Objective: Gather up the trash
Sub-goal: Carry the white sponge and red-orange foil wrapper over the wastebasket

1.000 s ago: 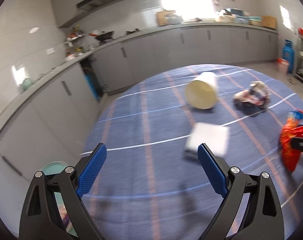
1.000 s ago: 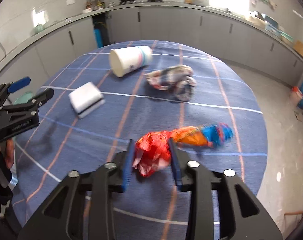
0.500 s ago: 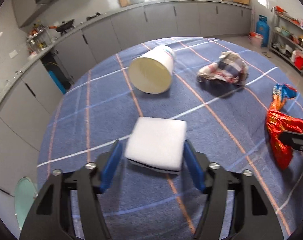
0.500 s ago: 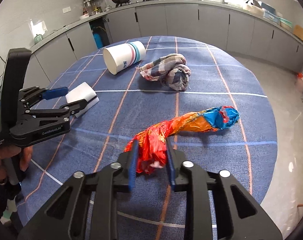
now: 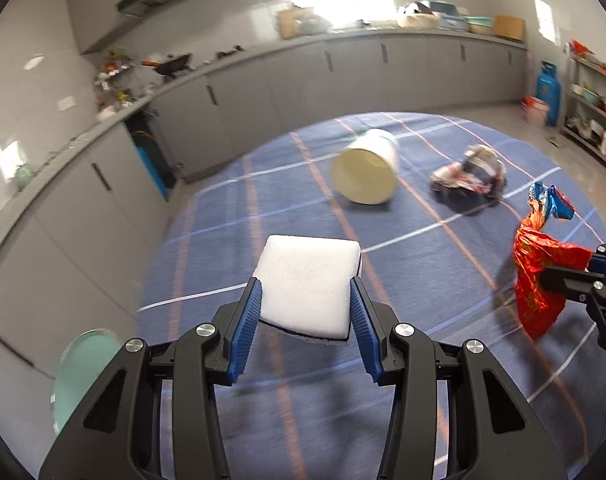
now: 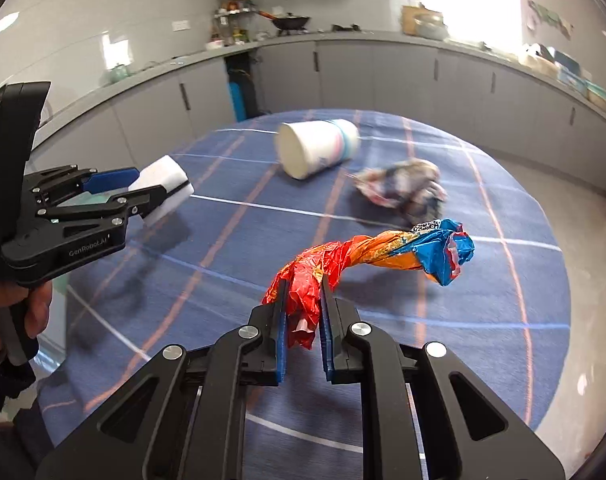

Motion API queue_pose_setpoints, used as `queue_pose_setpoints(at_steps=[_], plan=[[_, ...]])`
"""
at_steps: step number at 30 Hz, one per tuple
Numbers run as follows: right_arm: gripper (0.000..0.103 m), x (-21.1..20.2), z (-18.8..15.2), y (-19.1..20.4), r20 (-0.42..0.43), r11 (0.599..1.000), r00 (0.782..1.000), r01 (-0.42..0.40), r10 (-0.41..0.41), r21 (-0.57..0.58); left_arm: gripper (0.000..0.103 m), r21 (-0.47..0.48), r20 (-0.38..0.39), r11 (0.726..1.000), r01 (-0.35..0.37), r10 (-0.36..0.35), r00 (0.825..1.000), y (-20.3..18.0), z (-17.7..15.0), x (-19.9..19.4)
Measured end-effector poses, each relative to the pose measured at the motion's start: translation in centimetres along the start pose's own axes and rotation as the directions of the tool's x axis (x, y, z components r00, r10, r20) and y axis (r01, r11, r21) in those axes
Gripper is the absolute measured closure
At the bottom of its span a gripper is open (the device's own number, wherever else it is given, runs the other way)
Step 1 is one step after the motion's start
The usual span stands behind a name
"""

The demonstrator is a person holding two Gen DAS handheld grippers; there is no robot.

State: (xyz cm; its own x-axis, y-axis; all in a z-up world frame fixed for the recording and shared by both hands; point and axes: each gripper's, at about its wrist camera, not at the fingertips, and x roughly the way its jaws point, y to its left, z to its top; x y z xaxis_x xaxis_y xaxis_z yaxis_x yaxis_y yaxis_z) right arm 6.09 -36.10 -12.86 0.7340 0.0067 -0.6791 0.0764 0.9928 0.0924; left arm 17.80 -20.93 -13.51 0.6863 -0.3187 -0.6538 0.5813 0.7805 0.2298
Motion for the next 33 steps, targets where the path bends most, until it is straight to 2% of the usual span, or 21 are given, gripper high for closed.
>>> queue_pose_setpoints(at_steps=[8, 15, 30, 33], plan=[[0.089, 0.4, 1.3, 5.0, 0.042, 0.991, 0.995, -0.091, 0.096, -0.101, 0.058, -0.068, 0.012, 0.987, -0.144, 0.145, 0.989, 4.9, -2.2, -3.2], [0.089, 0.8, 2.6, 8.9, 0.065, 0.97, 0.983, -0.157, 0.171, -0.184, 0.058, -0.147, 0.004, 0.957, -0.249, 0.252, 0.968, 9.3, -4.1, -5.1], [0.089, 2.7, 5.7, 15.3, 0.091, 0.92, 0.961, -0.218, 0.26, -0.325, 0.057, -0.249, -0.055, 0.869, -0.428, 0.429, 0.902, 17.1, -7.4, -7.0], [0.089, 3.2, 6.3, 16.3, 0.087, 0.911, 0.956, -0.237, 0.281, -0.338, 0.056, -0.257, -0.07, 0.845, -0.469, 0.468, 0.881, 18.3, -8.1, -7.3]])
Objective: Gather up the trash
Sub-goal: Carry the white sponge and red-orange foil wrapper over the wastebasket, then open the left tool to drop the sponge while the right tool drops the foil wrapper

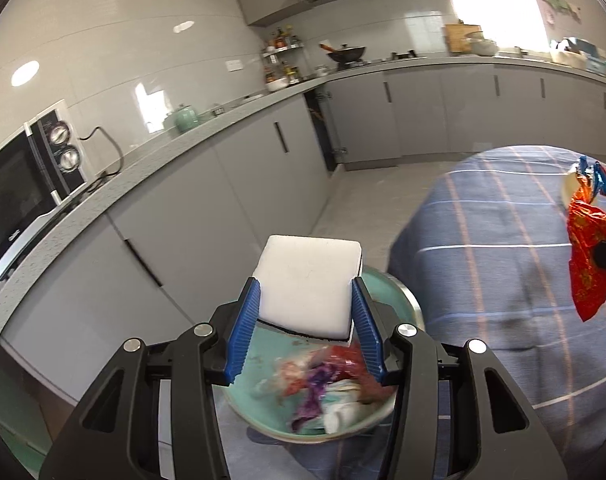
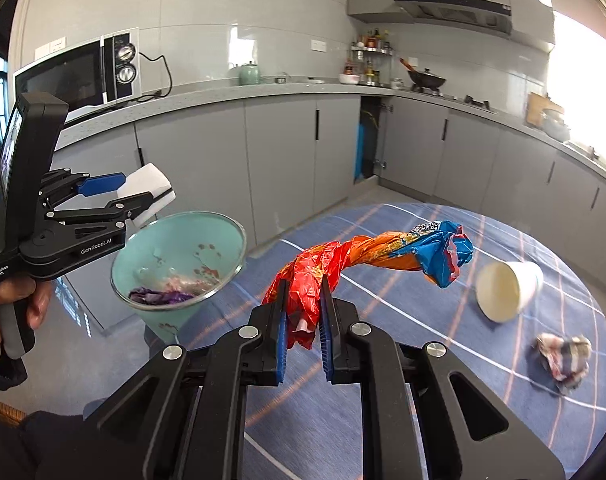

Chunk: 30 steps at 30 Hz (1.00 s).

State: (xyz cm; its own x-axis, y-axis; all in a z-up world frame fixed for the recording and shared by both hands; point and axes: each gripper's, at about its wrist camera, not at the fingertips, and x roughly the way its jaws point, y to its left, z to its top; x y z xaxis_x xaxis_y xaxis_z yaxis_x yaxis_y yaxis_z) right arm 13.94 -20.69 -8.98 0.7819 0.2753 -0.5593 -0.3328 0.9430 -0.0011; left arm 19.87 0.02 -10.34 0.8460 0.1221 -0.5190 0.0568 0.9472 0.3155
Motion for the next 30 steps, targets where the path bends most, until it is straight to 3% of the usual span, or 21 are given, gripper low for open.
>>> queue_pose_setpoints(at_steps=[11, 30], plan=[[0.089, 2.9, 1.7, 2.5, -0.003, 0.997, 0.998, -0.055, 0.055, -0.05, 0.056, 0.008, -0.02, 0.991, -0.137, 0.137, 0.99, 3.0, -0.6, 1.4], [0.089, 6.5, 3.9, 4.2, -0.009, 0.989, 0.995, -0.098, 0.097, -0.112, 0.055, -0.023, -0.045, 0.984, -0.178, 0.177, 0.983, 5.4, -1.0, 2.1]])
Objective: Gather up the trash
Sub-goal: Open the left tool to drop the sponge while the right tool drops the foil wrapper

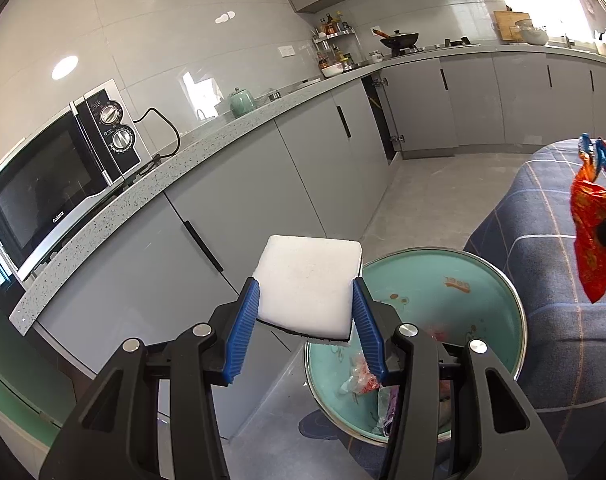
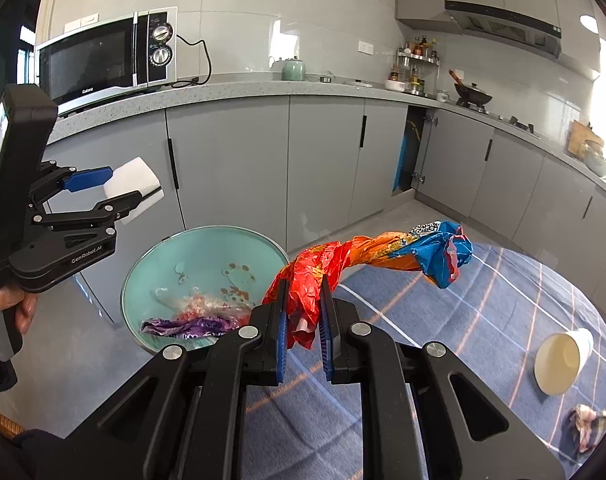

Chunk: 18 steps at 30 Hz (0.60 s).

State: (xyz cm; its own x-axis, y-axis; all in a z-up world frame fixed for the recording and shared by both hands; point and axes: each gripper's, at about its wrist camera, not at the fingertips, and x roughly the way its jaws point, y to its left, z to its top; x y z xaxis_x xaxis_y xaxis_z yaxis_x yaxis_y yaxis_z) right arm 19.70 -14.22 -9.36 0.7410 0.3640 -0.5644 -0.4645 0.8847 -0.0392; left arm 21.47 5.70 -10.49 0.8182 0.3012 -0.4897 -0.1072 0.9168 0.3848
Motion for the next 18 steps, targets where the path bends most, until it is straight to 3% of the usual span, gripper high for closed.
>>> queue_pose_setpoints(at_steps=[18], plan=[[0.089, 2.4, 1.0, 1.7, -0.009, 0.998, 0.999, -0.044, 0.044, -0.054, 0.054, -0.025, -0.004, 1.0, -0.003, 0.003, 1.0, 0.8, 0.3, 0.2]])
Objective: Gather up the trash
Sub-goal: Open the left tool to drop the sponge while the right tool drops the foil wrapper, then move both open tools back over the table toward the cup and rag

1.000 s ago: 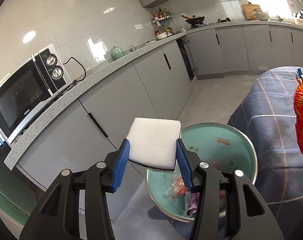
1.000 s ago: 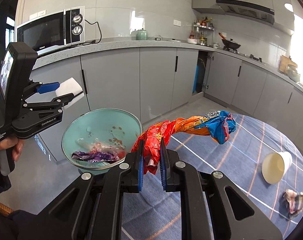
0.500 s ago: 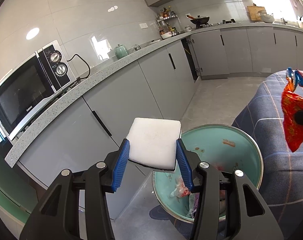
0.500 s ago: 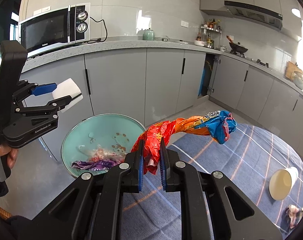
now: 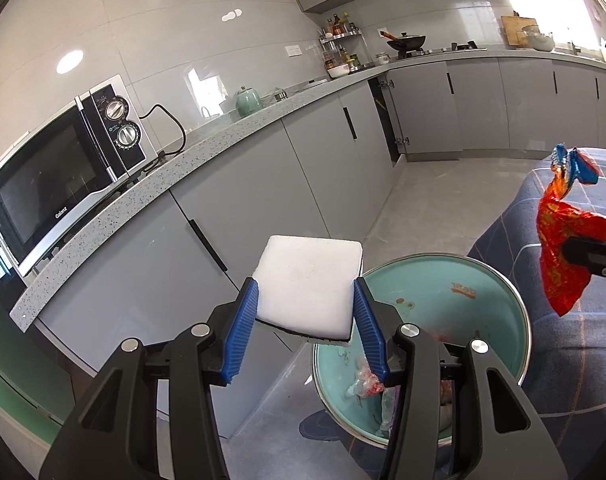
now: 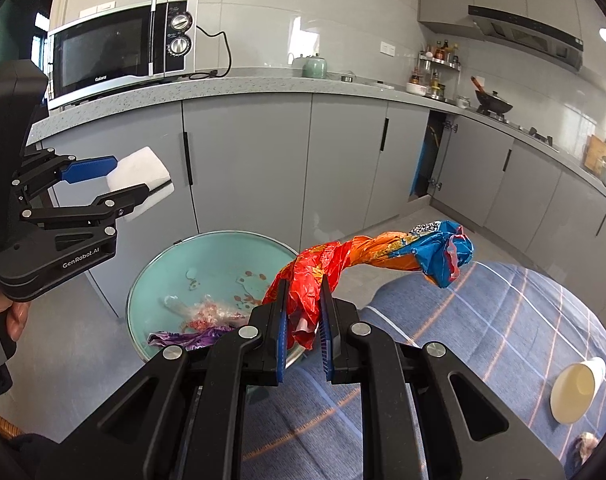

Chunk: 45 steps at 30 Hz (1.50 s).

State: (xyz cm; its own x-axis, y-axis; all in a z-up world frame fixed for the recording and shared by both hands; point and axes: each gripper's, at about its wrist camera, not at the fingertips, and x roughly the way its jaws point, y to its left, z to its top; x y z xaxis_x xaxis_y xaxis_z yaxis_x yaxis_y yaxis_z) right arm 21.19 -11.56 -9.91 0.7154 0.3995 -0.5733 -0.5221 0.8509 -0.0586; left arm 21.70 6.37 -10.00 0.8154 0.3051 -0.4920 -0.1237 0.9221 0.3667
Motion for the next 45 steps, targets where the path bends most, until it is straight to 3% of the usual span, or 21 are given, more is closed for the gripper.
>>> queue_pose_setpoints(at_steps=[10, 13, 16, 25, 45], plan=[[0.089, 1.5, 0.3, 1.4, -0.02, 0.998, 0.999, -0.05, 0.049, -0.046, 0.053, 0.0, -0.01, 1.0, 0.031, -0.031, 0.999, -0.2, -0.2, 0.3], [0.088, 2.2, 0.3, 2.0, -0.036, 0.996, 0.998, -0.062, 0.06, -0.065, 0.045, 0.001, -0.013, 0.999, 0.045, -0.045, 0.999, -0.1, -0.2, 0.6], [0.068, 2.6, 0.2, 2.4, -0.035, 0.995, 0.998, -0.063, 0.061, -0.081, 0.037, 0.003, -0.015, 0.999, 0.049, -0.049, 0.999, -0.4, -0.4, 0.8], [0.062, 3.0, -0.5, 2.3, -0.052, 0.996, 0.998, -0.051, 0.047, -0.074, 0.022, 0.002, -0.021, 1.0, 0.03, -0.029, 0.999, -0.3, -0.5, 1.1], [0.052, -0.3, -1.1, 0.8, 0.004, 0.999, 1.0, -0.012, 0.013, -0.03, 0.016, 0.022, 0.0, 0.999, 0.032, -0.032, 0.999, -1.3, -0.2, 0.2]])
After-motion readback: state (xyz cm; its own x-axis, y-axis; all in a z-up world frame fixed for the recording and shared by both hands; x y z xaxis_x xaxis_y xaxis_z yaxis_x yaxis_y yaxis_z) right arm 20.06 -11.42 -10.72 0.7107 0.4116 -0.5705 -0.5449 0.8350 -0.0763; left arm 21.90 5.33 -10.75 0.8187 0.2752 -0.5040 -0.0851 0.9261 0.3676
